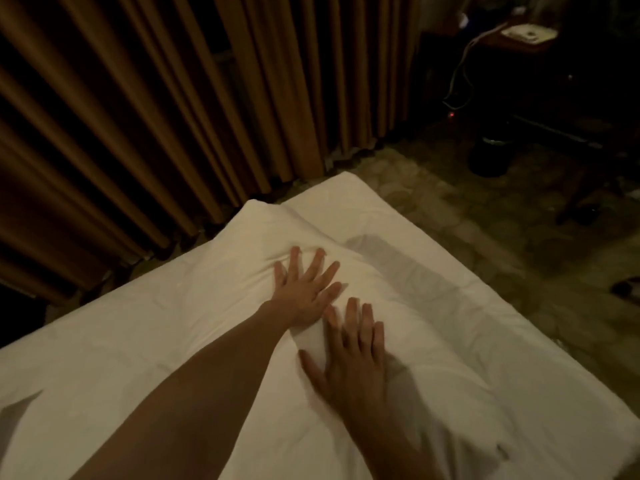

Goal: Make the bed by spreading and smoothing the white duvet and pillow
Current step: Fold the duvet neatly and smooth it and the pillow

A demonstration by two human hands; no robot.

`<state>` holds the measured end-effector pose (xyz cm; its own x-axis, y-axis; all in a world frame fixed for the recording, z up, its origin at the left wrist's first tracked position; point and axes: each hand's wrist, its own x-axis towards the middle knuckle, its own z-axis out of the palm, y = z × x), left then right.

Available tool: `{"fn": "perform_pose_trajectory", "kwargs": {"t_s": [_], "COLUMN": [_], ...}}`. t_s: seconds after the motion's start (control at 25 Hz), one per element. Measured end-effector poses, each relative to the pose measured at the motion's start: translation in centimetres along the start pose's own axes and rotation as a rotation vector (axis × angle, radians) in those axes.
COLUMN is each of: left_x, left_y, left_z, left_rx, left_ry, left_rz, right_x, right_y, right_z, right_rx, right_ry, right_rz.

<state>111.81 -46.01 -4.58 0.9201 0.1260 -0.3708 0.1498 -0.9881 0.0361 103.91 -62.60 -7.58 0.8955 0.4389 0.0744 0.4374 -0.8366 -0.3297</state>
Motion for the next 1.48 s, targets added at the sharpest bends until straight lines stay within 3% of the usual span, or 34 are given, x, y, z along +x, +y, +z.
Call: {"fn": "perform_pose_trajectory", "kwargs": {"t_s": [0.28, 0.6, 0.72, 0.96, 1.12, 1.48], "left_x": [6.7, 10.4, 10.9, 11.7, 12.5, 16.2], "left_y": [5.1, 8.1, 9.4, 4.9, 0.2, 0.0], "left_z": [3.5, 10.4, 11.5, 3.7, 0.4, 4.7], "left_rx": [0.148, 0.236, 0.229, 0.246, 0.495, 0.314], "left_ry": [0.068, 0.171, 0.14, 0.111, 0.158, 0.154], "left_rz": [0.147, 0.189, 0.221, 0.573, 0.462, 0.347], "right_x": [1.8, 0.4, -0.8, -2.8, -2.6, -5.1], "right_y": [9.1, 12.9, 14.3, 13.8, 13.2, 17.7], "right_z": [4.8, 10.2, 11.4, 8.4, 6.9, 7.6], "right_rx": [0.023, 0.05, 0.093, 0.112, 0.085, -0.099], "right_ry": [0.047, 0.01, -0.003, -0.014, -0.035, -0.143], "right_rz": [0.226, 0.404, 0.486, 0.56, 0.573, 0.628]}}
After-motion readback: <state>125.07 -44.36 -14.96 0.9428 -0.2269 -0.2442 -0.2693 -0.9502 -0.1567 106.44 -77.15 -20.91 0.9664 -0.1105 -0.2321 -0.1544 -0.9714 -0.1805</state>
